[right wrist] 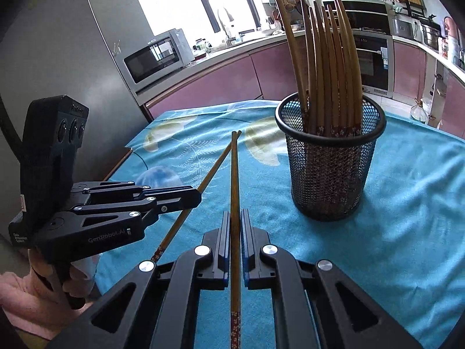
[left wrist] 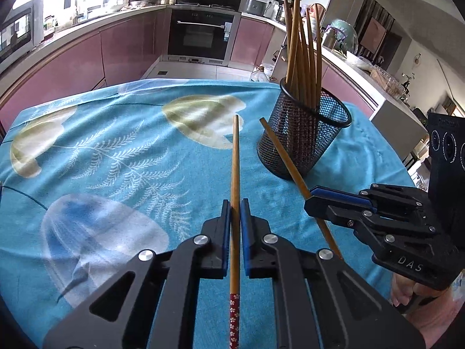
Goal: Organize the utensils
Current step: 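Grasp a chopstick with the right gripper while the left gripper grasps another, then raise both held chopsticks upright and carry them over the mesh cup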
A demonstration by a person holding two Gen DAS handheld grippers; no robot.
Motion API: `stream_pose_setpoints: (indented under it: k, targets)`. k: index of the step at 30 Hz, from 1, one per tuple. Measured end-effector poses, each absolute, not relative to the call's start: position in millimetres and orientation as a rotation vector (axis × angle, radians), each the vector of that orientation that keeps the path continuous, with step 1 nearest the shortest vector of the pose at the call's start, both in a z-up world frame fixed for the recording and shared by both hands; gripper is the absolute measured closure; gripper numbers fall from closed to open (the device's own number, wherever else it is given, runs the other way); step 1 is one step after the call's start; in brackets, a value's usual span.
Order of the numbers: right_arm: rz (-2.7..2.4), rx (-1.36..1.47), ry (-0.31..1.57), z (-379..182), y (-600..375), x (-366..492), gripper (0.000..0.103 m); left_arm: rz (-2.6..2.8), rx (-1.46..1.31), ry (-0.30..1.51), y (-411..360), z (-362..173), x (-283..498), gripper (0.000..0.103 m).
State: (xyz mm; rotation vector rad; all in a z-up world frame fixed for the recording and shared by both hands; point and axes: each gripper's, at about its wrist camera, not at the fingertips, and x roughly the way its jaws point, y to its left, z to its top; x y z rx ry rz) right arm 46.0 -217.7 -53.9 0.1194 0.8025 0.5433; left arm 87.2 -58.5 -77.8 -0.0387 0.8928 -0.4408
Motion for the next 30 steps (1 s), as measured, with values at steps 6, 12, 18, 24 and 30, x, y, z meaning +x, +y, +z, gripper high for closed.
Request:
stream_pose_setpoints:
  k: [6, 12, 18, 24, 30]
  targets:
    - [0.545, 0.134, 0.756, -39, -224, 38, 0.097, -0.459, -0.052, 0.855, -56, -61, 80, 0.095]
    - [0.553, 0.140, 0.720, -28, -225, 33, 0.097, -0.481, -0.064, 0.828, -58, -49, 74, 0.095]
    - [0.555, 0.147, 0.700, -22, -229, 32, 0.097, -0.497, -0.069, 0.809, -58, -40, 71, 0.095]
    - [0.553, 0.157, 0.679, -17, -233, 32, 0.097, -0.516, -0.083, 0.793, -58, -33, 69, 0.095]
    - [0.547, 0.165, 0.654, -11, -239, 29, 0.097, -0.531, -0.090, 0.780, -59, -28, 68, 0.095]
